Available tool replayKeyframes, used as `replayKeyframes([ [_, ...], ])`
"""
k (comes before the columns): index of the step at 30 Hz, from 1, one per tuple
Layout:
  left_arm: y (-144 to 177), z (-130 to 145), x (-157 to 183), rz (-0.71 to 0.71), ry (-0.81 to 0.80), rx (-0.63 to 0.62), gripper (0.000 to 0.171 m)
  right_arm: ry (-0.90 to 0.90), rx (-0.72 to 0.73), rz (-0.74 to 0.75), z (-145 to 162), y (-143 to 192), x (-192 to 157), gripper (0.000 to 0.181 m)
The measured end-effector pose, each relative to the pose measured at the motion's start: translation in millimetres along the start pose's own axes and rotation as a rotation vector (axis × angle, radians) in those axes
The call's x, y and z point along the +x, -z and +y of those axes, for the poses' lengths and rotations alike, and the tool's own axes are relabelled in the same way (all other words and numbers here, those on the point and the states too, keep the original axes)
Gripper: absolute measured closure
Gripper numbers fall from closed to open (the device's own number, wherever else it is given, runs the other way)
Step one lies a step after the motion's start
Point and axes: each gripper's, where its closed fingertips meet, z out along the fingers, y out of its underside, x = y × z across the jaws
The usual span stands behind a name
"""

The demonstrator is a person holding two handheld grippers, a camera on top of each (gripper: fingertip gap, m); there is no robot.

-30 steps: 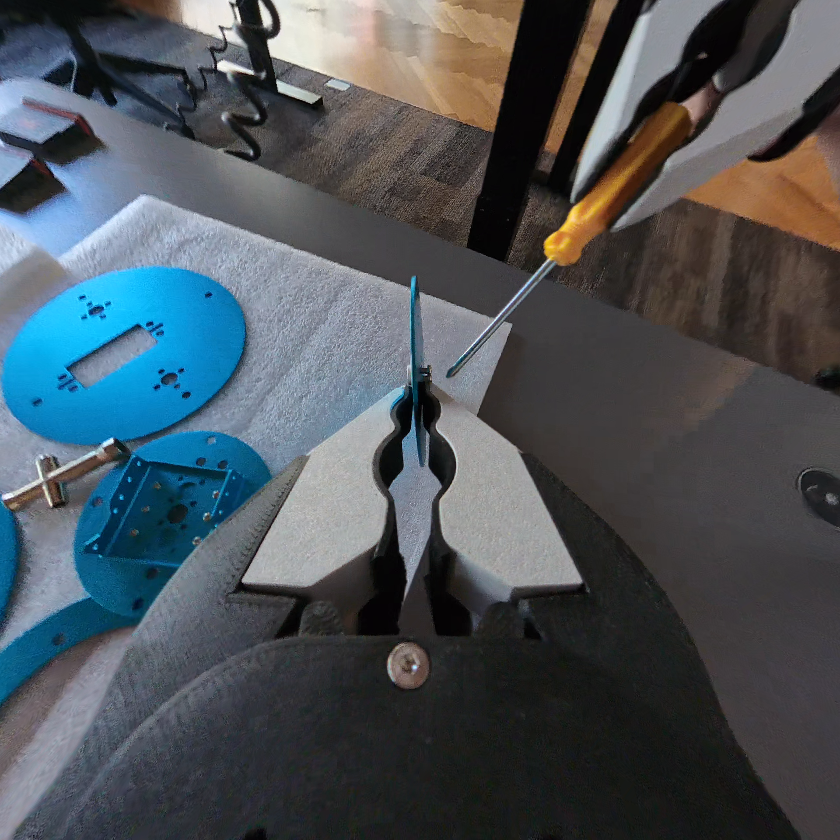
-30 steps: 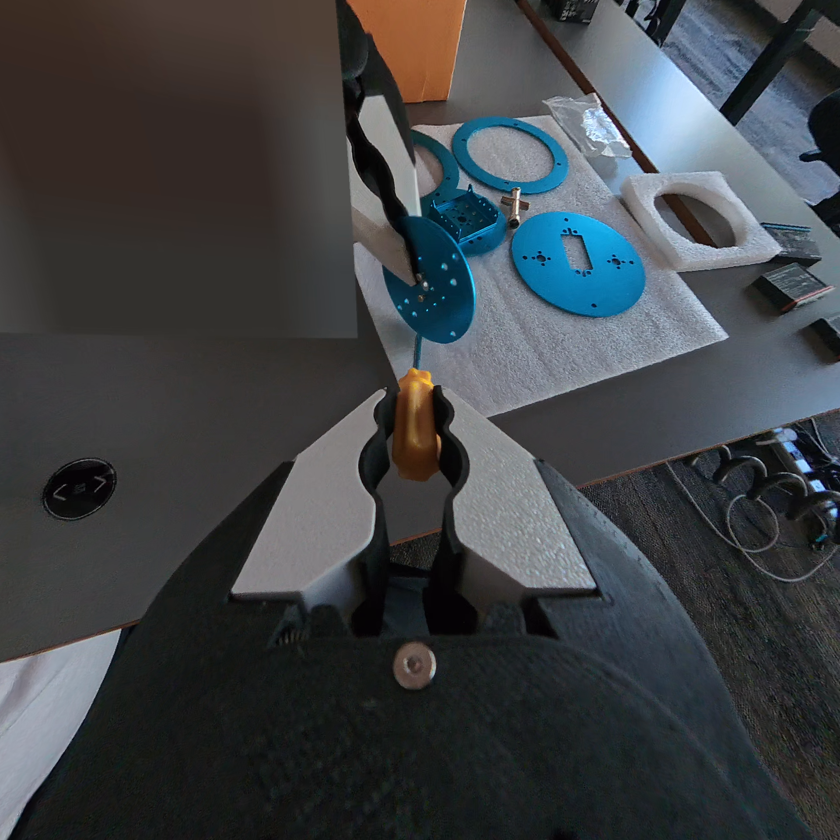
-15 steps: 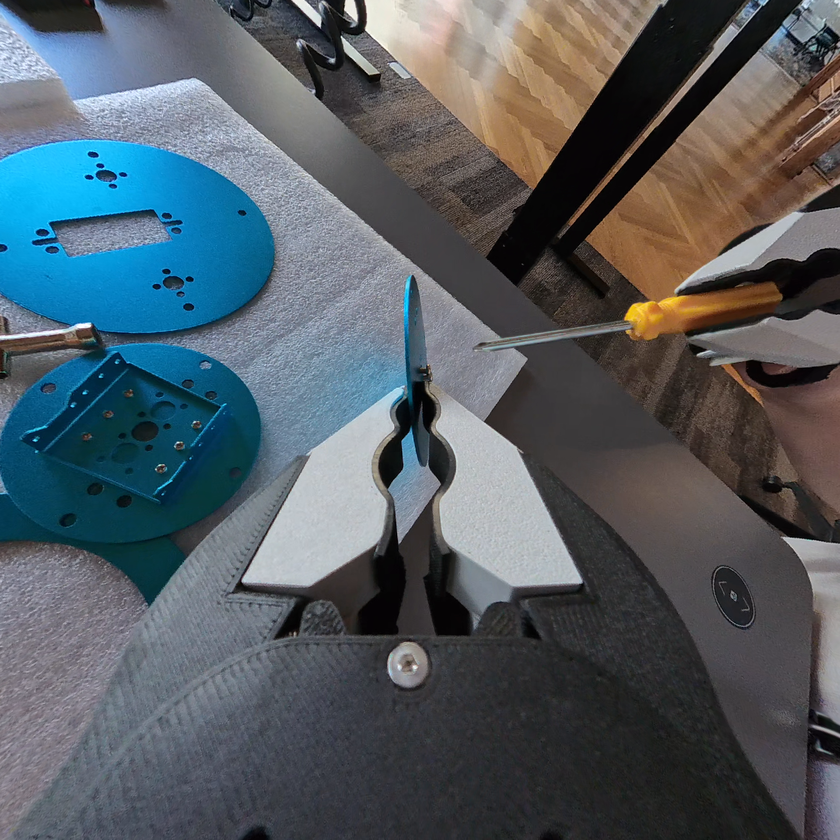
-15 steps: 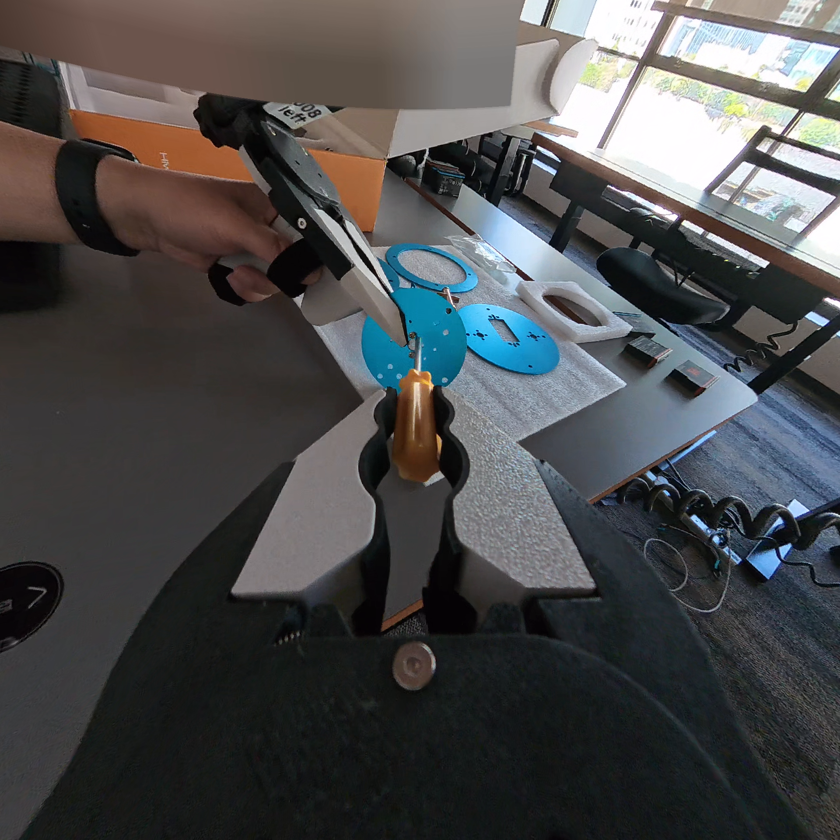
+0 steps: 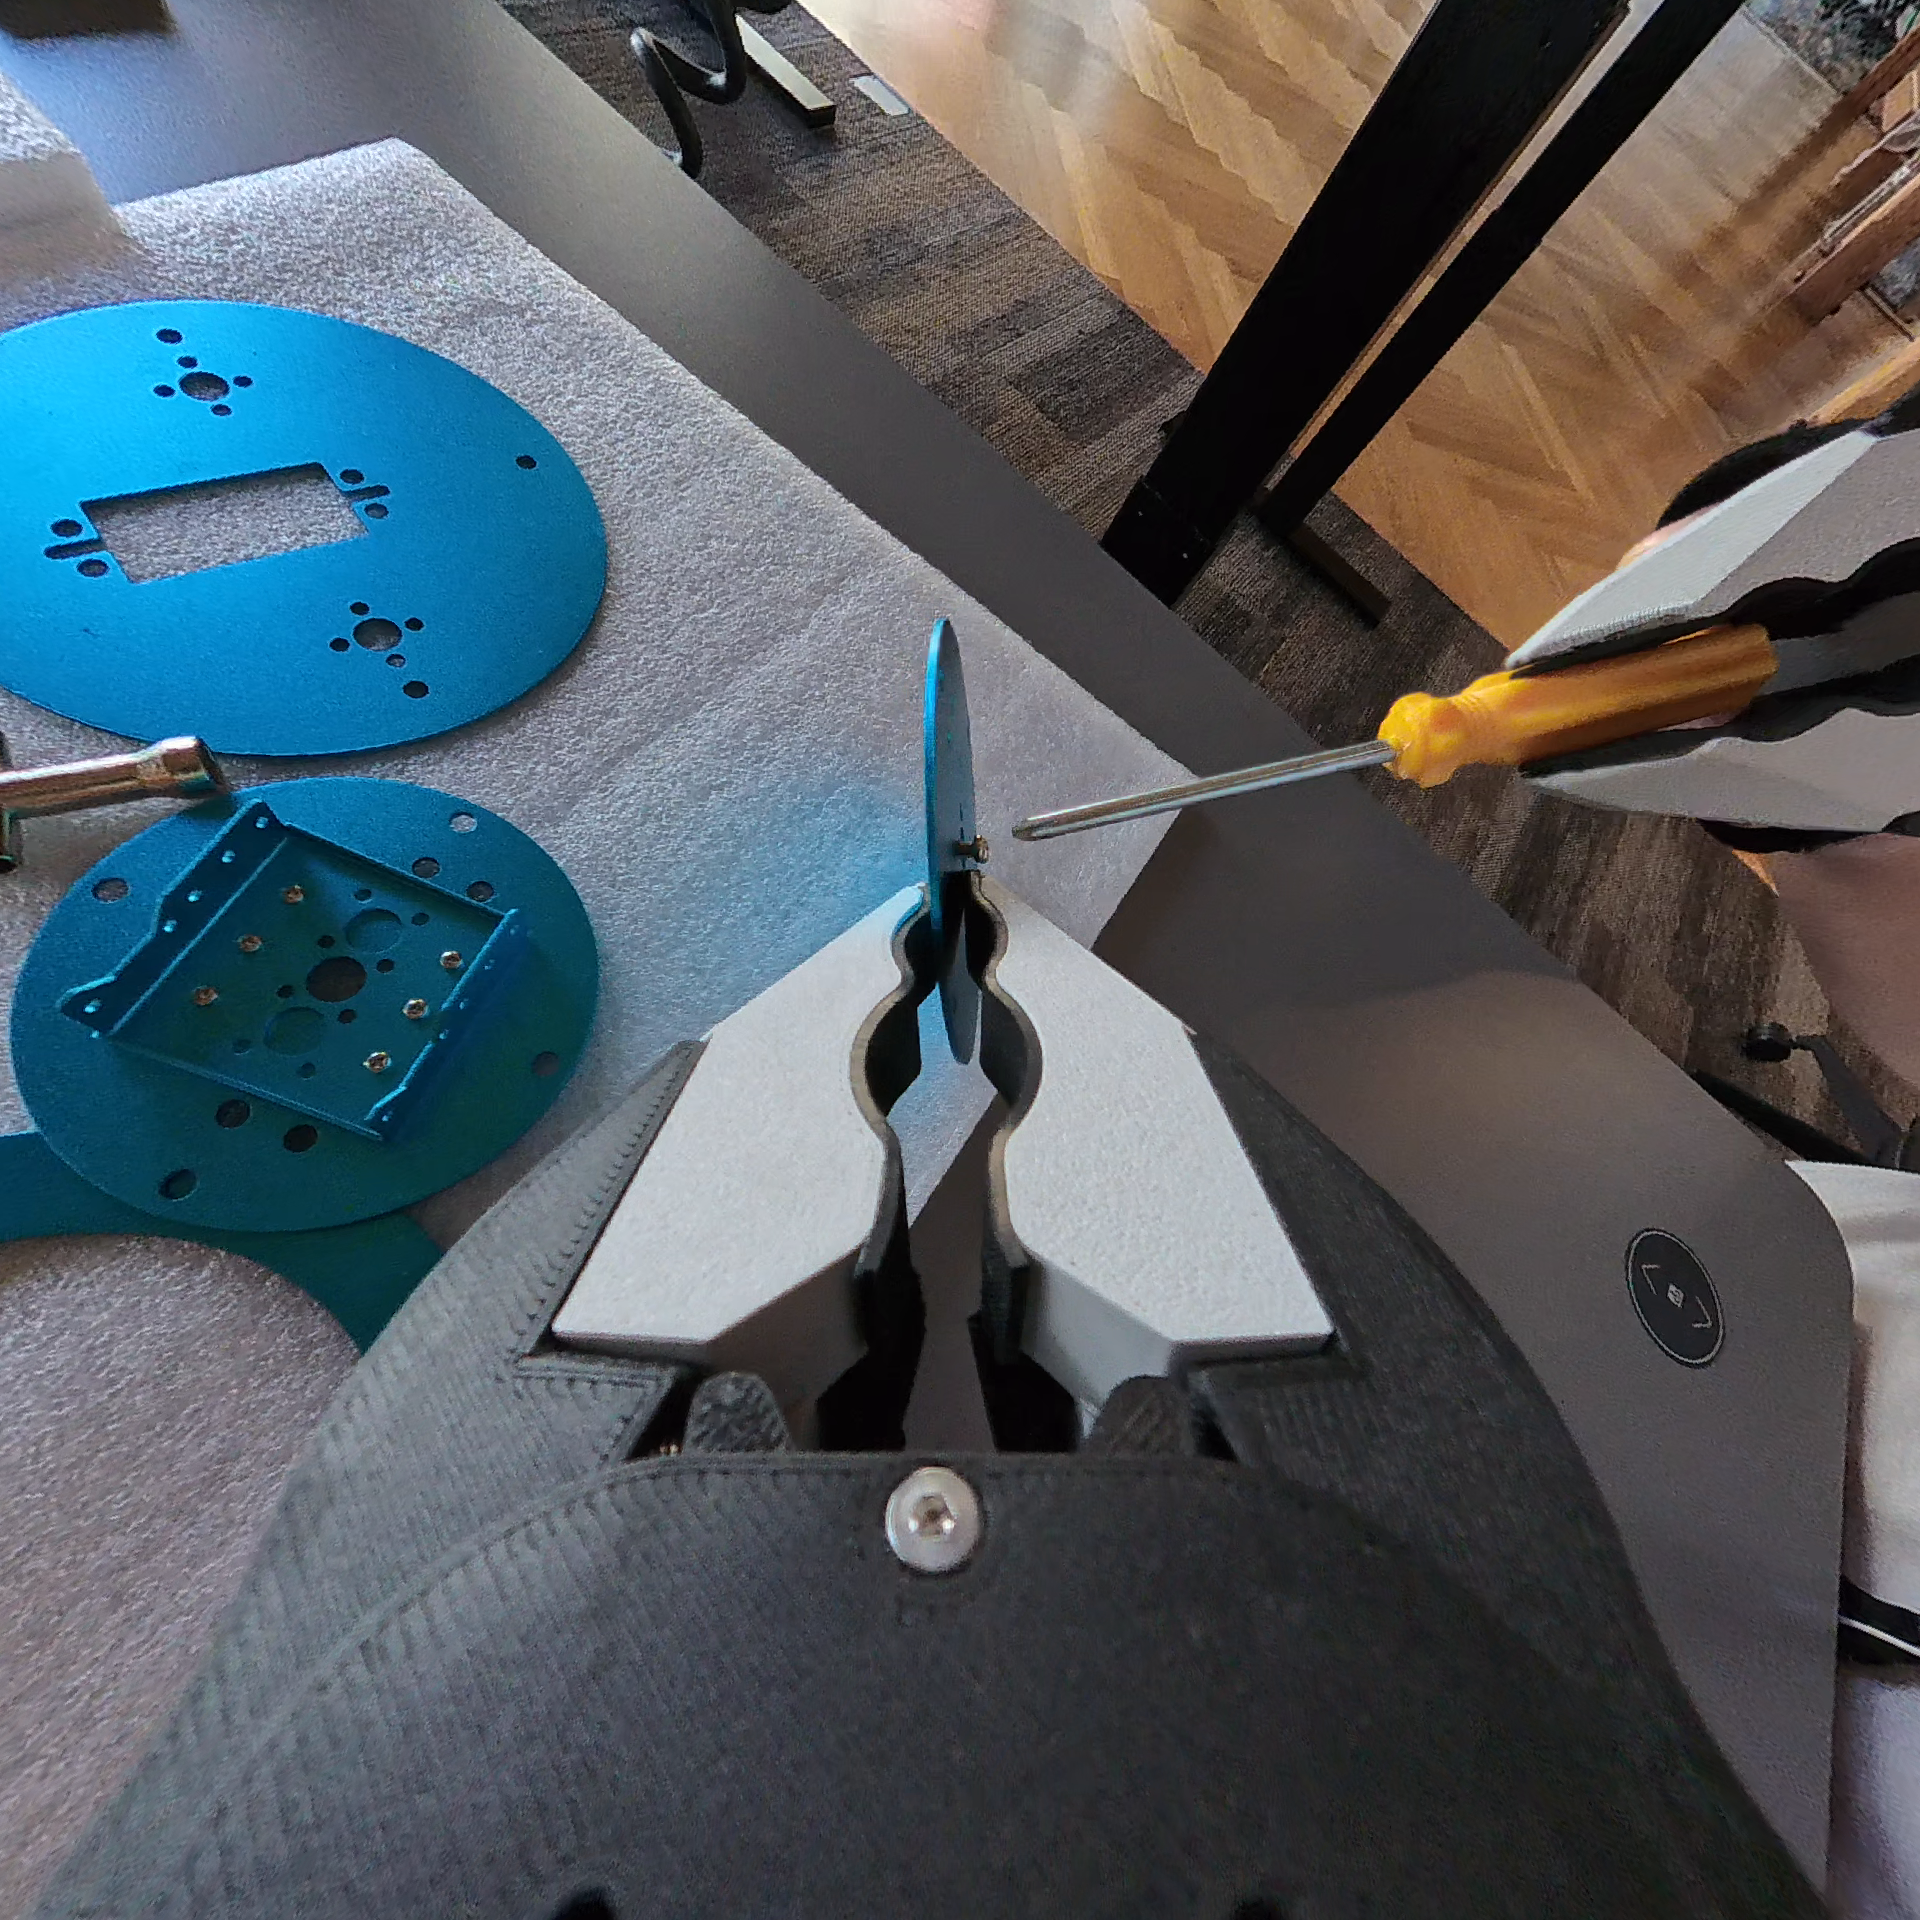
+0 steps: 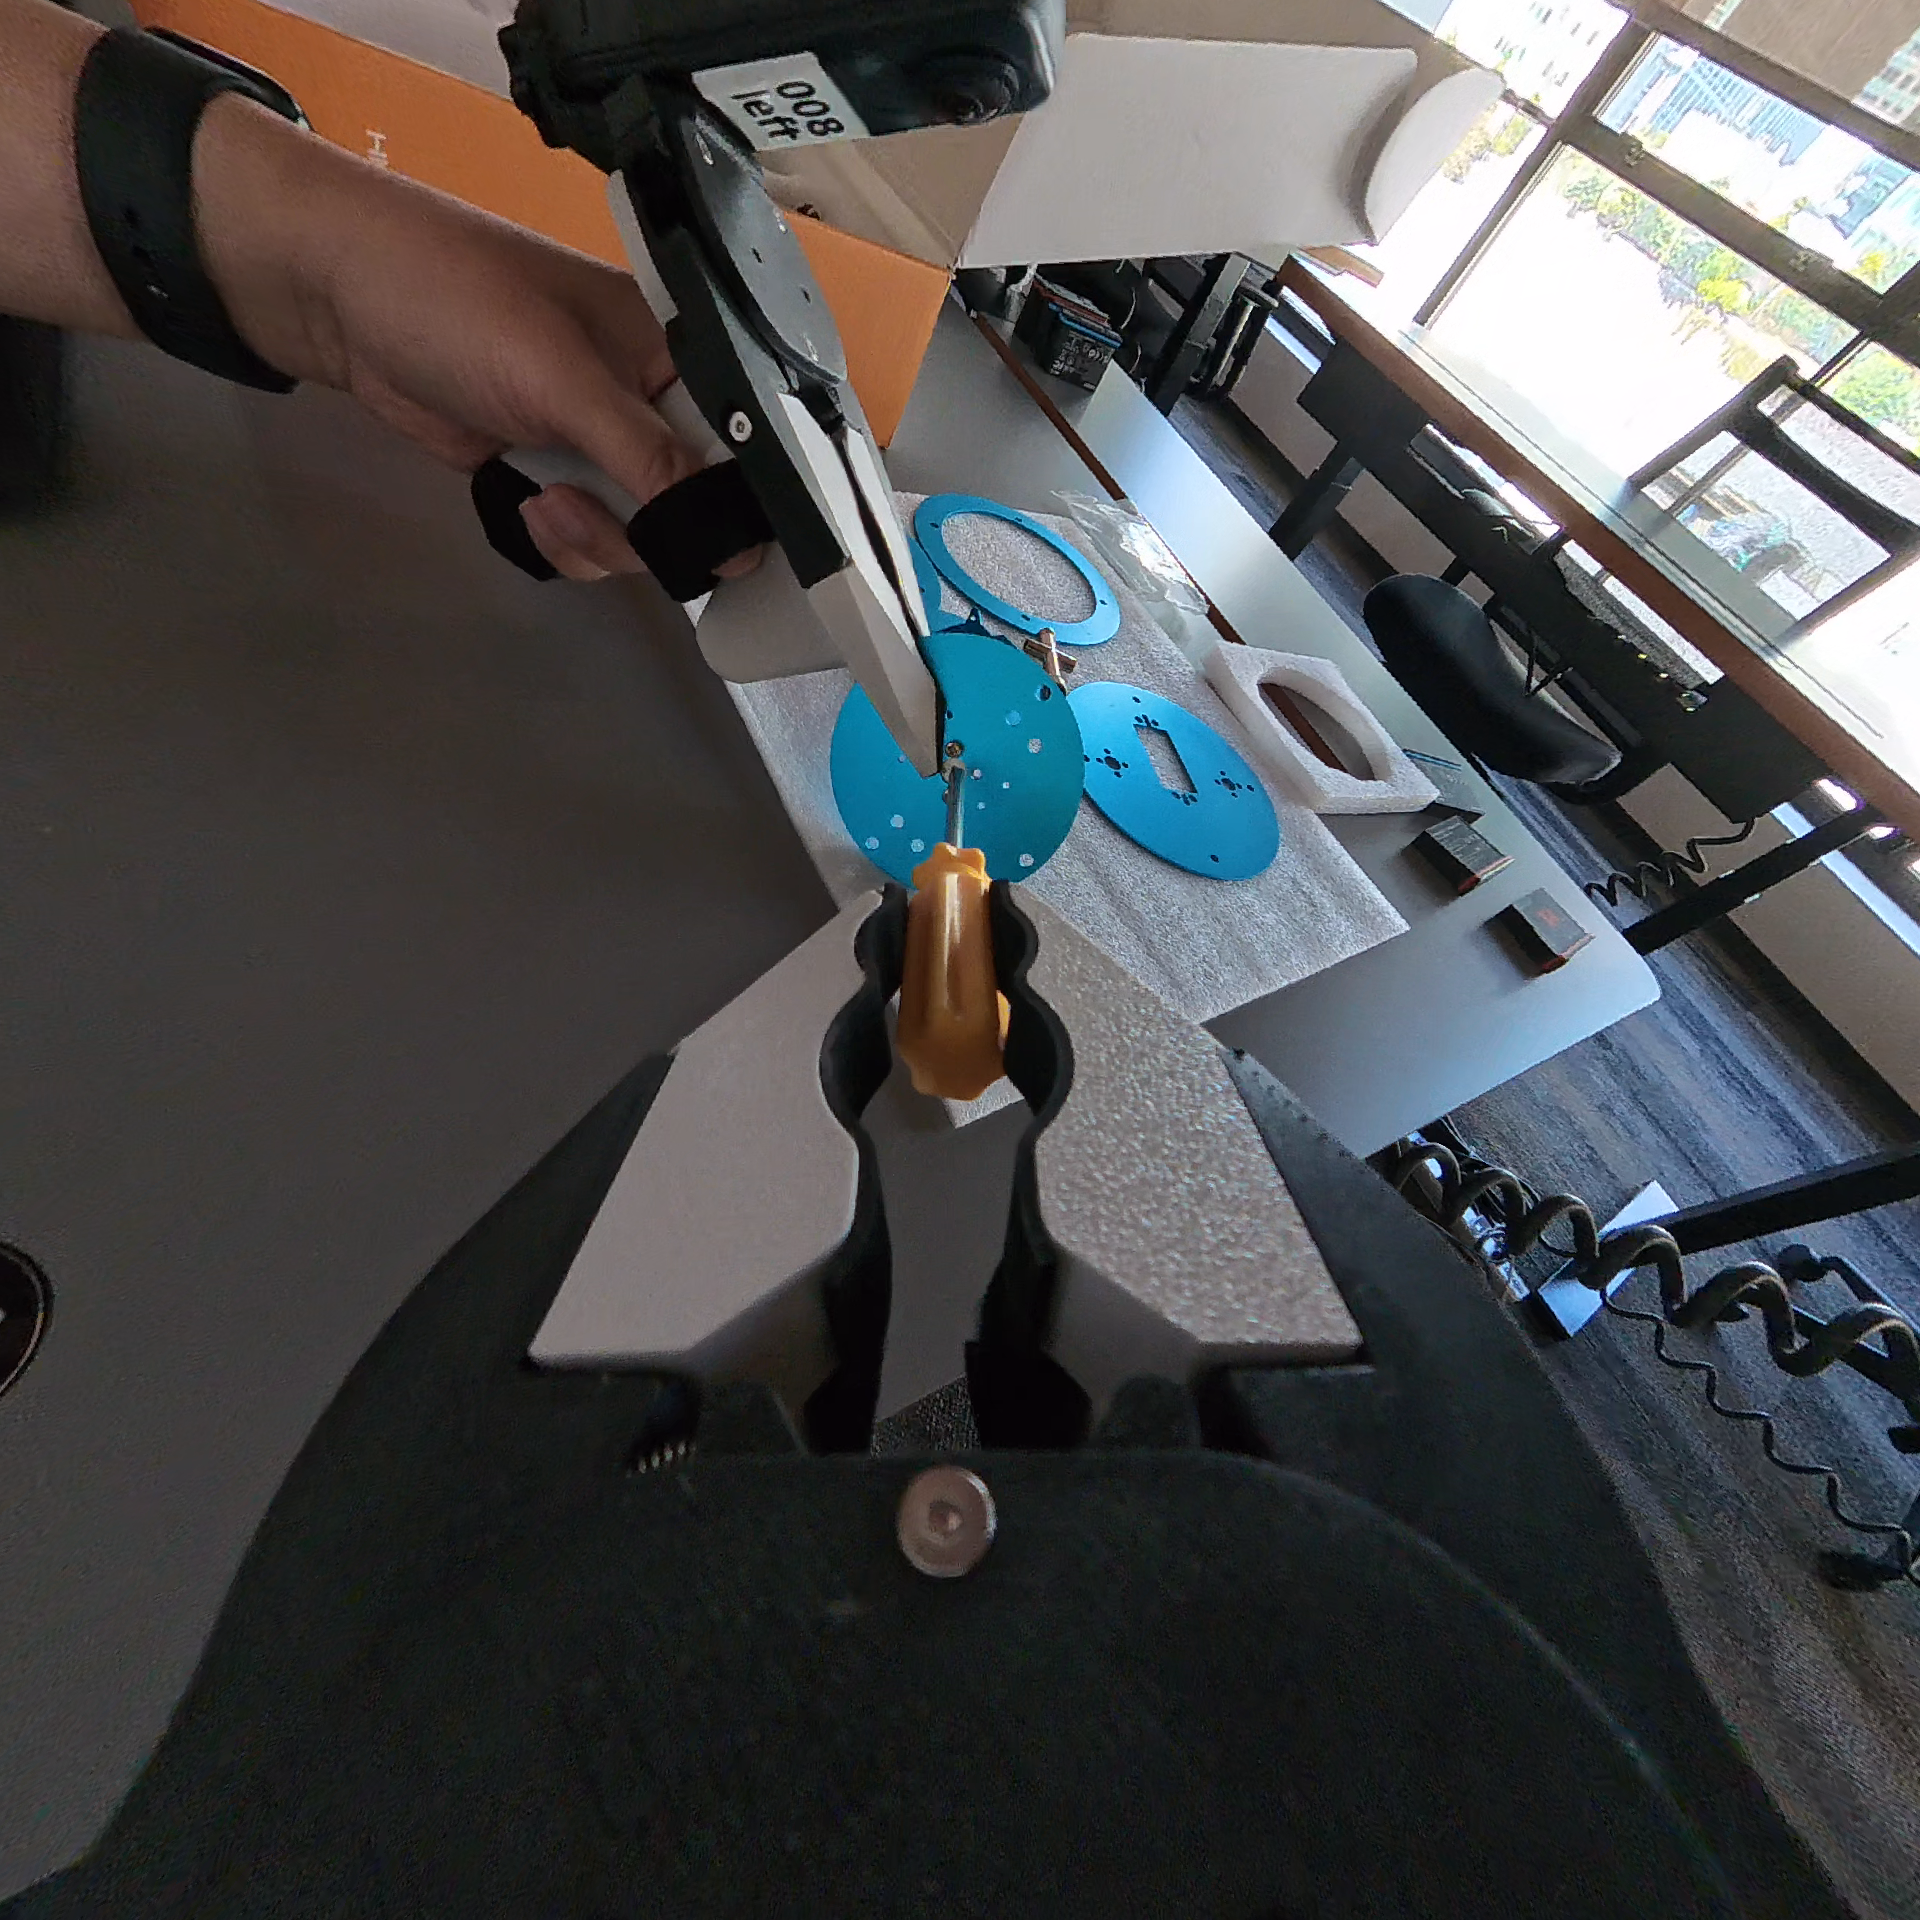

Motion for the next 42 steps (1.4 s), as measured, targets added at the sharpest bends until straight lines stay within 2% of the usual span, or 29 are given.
replayKeyframes([
  [12, -0.6, -0.7, 1.1, -0.006, -0.006, 0.004, 0.169, 0.075, -0.011, 0.015, -2.5, -4.2, -2.7, 0.167],
  [42, -1.8, -1.2, 2.4, -0.022, 0.000, 0.007, 0.169, 0.110, -0.011, 0.033, -7.3, -3.4, -4.0, 0.167],
])
